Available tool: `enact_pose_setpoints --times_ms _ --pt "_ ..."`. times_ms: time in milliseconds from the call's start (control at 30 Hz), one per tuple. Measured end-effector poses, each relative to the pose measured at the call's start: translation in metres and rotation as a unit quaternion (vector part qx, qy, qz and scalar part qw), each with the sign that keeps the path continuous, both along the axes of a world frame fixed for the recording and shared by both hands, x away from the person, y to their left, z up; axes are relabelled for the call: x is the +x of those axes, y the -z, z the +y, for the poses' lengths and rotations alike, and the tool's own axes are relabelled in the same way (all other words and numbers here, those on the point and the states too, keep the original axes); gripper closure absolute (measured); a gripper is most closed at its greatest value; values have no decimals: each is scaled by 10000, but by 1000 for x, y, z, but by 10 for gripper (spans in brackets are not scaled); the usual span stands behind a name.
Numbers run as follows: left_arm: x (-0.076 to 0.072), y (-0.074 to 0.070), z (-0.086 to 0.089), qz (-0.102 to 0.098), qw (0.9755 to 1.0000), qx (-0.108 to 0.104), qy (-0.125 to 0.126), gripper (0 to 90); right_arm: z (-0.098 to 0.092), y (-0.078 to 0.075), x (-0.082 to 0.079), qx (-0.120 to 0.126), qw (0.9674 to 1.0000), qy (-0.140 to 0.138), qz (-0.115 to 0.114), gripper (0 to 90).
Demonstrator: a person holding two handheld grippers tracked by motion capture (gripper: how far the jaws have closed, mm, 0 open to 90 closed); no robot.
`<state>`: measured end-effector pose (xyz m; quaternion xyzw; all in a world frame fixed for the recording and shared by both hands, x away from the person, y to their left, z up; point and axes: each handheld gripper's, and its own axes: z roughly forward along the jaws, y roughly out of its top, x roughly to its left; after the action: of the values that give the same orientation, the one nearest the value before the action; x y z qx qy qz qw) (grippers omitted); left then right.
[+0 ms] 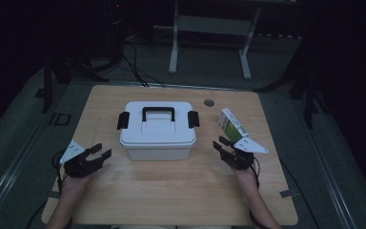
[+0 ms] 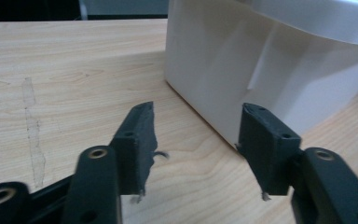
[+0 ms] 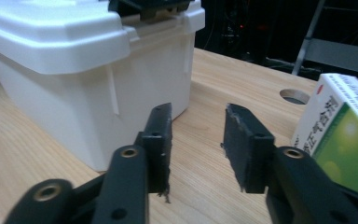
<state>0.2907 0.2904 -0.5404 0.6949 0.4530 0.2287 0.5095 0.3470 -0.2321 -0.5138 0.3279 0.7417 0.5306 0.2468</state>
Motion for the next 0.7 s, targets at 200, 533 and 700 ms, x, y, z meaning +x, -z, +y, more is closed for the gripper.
enact_pose_setpoints --times_ms 200,533,700 --pt "12 1 -10 50 9996 164 216 696 12 8 11 -55 9998 -98 155 798" --pt "34 5 -29 197 9989 174 387 893 39 16 26 -159 9989 -269 361 900" --pt "41 7 -33 212 9990 159 367 897 47 20 30 -164 9986 -298 415 900"
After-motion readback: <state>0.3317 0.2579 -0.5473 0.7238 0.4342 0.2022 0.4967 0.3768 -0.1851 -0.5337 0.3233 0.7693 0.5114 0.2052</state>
